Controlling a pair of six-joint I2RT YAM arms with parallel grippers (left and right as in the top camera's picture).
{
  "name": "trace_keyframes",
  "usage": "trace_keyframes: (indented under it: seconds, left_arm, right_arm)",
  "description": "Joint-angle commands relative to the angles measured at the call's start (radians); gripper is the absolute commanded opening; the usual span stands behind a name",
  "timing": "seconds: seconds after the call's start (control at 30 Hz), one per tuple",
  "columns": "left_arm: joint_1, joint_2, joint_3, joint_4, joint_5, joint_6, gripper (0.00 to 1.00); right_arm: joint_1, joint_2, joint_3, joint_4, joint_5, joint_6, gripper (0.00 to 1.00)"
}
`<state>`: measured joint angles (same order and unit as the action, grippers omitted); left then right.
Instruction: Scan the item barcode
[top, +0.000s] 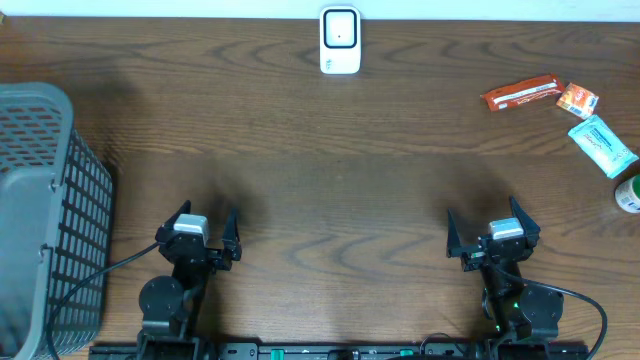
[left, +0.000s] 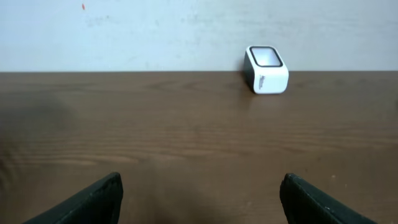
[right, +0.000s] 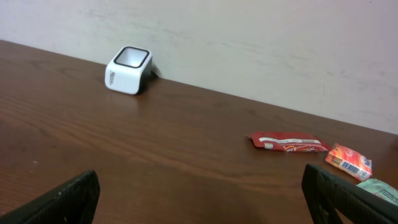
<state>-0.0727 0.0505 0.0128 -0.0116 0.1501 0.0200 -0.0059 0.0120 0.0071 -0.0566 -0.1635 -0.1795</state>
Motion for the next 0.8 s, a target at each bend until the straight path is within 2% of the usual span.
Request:
trace_keyframes:
  seconds: [0.0, 0.77]
  left_arm:
    - [0.005, -0.051, -0.009, -0.044, 0.01, 0.013, 0.81]
    - [0.005, -0.047, -0.008, -0.044, 0.01, 0.013, 0.82]
  right_arm:
    - [0.008, -0.005, -0.002, -0.004, 0.002, 0.018, 0.99]
    - [0.008, -0.005, -0.002, -0.004, 0.002, 0.018, 0.99]
